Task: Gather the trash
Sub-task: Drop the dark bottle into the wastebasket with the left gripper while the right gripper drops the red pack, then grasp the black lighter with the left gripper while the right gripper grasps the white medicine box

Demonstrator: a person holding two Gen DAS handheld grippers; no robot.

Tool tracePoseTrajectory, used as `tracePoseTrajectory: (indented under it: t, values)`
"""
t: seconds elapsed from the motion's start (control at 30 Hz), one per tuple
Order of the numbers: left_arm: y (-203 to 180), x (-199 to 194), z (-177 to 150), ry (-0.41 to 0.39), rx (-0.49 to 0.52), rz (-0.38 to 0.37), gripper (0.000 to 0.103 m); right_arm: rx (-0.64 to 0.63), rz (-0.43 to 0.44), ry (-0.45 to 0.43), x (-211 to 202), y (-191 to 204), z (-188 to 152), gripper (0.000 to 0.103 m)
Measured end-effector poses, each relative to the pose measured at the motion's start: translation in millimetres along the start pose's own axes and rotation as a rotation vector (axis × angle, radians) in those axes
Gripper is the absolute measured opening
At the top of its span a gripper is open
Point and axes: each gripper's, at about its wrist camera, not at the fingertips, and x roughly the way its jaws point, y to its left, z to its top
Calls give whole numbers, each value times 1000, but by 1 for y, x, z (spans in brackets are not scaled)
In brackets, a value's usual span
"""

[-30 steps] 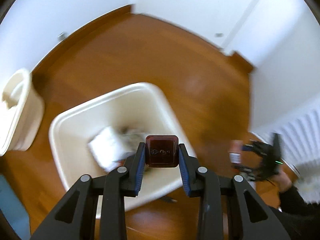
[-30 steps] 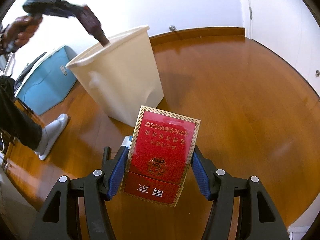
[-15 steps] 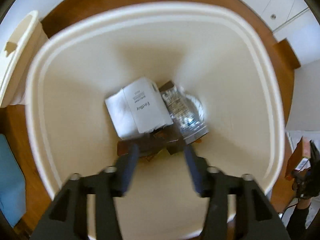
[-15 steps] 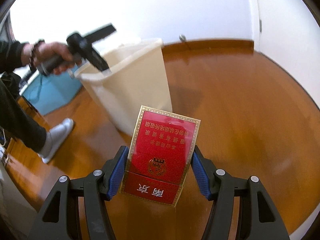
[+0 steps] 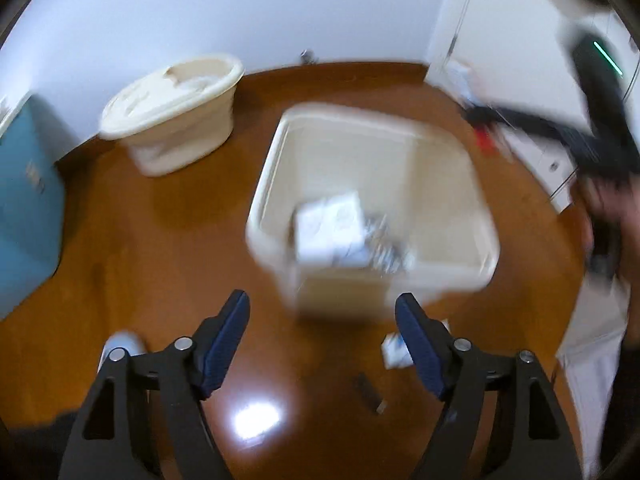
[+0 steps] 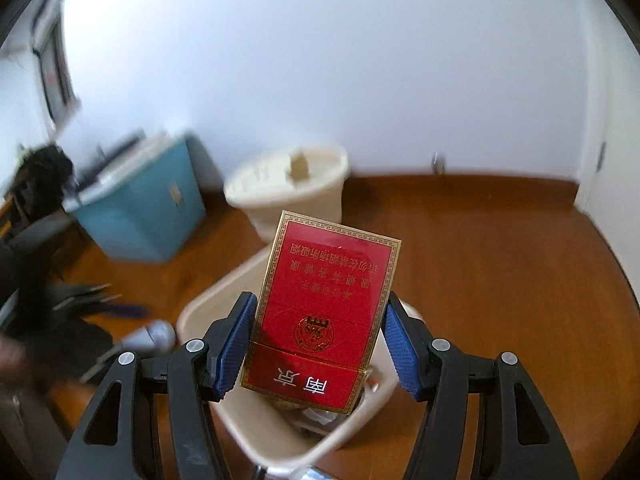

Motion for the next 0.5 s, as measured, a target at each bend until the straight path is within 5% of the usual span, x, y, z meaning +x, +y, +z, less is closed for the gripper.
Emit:
tracePoseTrajectory:
  t: [0.13, 0.27, 0.5]
  values:
    - [-1, 35, -48, 120, 32, 25, 75, -35, -12, 171, 69, 16, 1, 66]
    - [-5, 80, -74, 209, 98, 54, 75, -94, -32, 240, 98, 38, -11, 67]
    - [7, 145, -96, 421, -215, -15, 75, -62, 3, 10, 42, 41, -6, 78]
